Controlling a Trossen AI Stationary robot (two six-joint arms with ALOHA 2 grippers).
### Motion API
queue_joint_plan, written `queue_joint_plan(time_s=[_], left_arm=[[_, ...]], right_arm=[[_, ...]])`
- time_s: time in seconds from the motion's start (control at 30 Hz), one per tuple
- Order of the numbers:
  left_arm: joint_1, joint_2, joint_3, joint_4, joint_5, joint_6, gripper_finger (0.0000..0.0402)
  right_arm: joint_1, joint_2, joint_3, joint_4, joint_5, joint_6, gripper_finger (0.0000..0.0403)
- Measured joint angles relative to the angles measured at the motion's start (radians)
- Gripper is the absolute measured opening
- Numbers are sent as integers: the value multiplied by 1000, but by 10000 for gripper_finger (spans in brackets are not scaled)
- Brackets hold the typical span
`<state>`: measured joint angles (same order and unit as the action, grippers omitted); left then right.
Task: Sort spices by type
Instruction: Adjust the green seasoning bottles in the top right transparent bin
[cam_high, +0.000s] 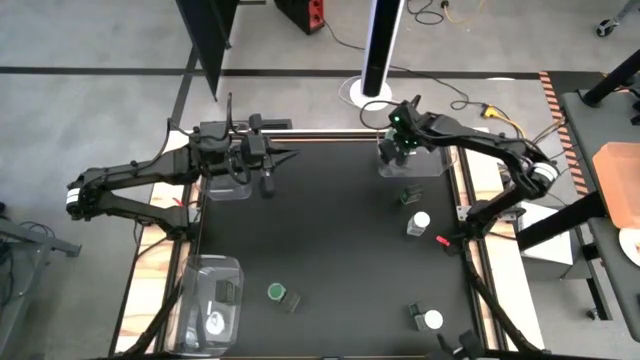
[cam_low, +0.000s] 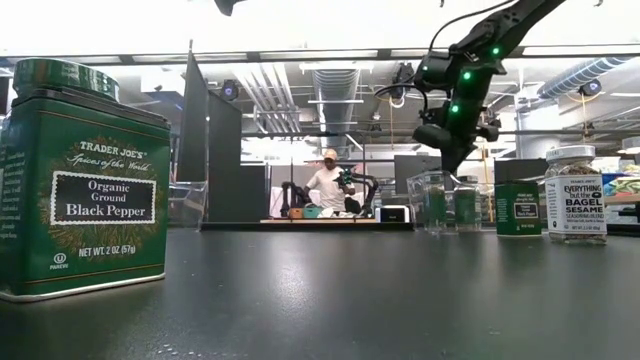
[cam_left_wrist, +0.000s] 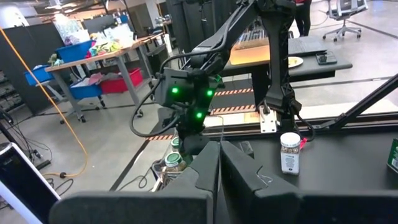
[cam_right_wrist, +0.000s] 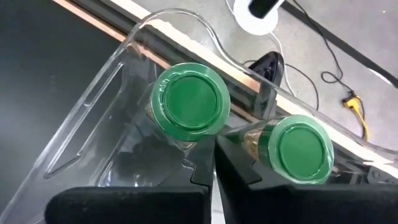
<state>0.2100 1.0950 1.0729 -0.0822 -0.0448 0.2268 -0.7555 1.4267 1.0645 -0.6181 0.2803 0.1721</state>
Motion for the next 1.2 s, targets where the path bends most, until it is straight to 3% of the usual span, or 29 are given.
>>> queue_joint_plan(time_s=[0.63,0.93,1.2], left_arm=[[0,0,0,0,0,0,0],[0,0,0,-1,0,3,0],[0,0,0,0,0,15,0]], right_arm=[[-2,16,0,56,21,-59,9],[-5,-25,-1,-60,175,7,9],[-11,-11,-2,-74,182,4,9]])
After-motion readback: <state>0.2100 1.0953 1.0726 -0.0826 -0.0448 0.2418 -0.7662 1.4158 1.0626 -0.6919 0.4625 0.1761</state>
